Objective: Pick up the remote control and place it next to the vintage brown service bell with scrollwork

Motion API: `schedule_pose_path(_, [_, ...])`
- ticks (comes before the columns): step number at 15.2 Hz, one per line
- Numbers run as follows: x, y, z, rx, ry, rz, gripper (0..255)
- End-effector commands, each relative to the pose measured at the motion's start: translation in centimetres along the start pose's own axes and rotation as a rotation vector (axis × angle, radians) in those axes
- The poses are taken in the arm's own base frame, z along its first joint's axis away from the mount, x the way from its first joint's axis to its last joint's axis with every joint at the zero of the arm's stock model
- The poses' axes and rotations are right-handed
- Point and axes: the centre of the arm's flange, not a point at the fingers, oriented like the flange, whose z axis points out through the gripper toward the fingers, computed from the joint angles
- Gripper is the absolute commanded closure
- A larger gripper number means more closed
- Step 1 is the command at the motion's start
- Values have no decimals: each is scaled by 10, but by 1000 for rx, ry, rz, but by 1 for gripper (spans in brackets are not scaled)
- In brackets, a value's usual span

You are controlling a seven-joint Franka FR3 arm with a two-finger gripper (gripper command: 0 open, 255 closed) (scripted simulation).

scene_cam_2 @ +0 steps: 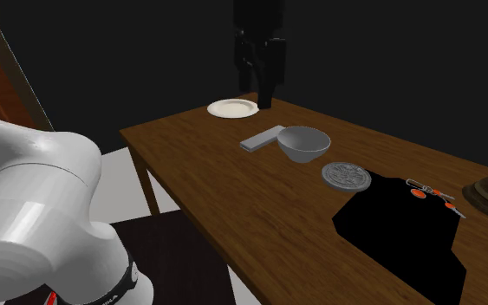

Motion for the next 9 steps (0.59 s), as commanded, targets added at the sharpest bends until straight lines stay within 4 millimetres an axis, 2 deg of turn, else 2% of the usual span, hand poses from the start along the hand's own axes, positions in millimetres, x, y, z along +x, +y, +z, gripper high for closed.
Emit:
schedule_pose_path(1, [14,-20,16,1,3,-14,0])
schedule_pose_path(9, [66,-90,75,0,9,-72,0])
